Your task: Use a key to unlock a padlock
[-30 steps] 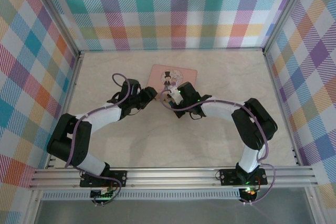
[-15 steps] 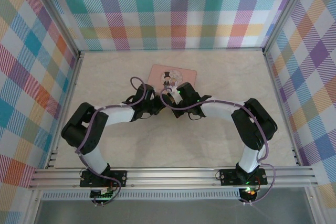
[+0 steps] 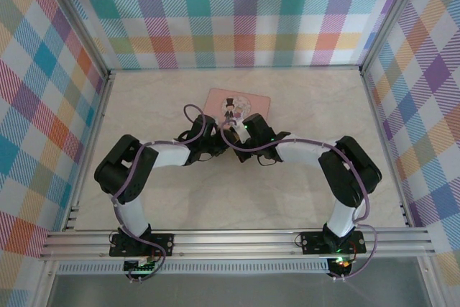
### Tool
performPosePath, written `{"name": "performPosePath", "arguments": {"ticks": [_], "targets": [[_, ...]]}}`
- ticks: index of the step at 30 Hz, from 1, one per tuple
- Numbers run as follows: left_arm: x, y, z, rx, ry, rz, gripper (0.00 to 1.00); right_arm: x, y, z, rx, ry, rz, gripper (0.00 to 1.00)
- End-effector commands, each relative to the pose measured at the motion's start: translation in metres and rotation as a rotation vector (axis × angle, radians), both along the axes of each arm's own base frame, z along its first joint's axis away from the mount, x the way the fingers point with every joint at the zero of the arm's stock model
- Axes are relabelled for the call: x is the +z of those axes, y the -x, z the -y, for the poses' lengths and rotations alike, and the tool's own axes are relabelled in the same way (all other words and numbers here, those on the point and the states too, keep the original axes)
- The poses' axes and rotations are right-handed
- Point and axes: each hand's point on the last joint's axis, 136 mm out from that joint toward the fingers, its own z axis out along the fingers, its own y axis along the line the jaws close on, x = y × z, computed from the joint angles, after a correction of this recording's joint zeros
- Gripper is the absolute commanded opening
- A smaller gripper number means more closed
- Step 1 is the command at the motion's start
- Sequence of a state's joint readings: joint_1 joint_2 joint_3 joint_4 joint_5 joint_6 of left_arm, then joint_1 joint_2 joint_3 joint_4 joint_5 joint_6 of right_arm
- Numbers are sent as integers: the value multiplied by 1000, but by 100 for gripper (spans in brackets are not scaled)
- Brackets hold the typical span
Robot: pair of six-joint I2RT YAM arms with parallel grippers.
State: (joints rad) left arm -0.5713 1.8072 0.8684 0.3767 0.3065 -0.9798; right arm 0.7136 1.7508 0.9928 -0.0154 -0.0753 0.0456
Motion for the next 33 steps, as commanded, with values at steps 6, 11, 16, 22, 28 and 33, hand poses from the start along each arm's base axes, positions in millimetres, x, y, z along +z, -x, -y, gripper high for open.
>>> {"name": "performPosePath", "arguments": {"ticks": [6, 11, 16, 22, 28, 33], "targets": [[-4, 8, -10, 24, -40, -35, 38, -1, 11, -4, 65, 8, 8, 0], [5, 11, -38, 78, -95, -20, 47, -5, 14, -3, 114, 32, 30, 0], [22, 7, -67, 137, -142, 15, 49, -9, 12, -2, 148, 71, 52, 0], [43, -9, -104, 215, -192, 57, 54, -10, 9, 2, 174, 113, 83, 0], [64, -35, -125, 259, -223, 109, 56, -5, 14, 3, 208, 114, 96, 0], [72, -60, -132, 287, -222, 135, 56, 0, 20, 2, 227, 103, 102, 0]]}}
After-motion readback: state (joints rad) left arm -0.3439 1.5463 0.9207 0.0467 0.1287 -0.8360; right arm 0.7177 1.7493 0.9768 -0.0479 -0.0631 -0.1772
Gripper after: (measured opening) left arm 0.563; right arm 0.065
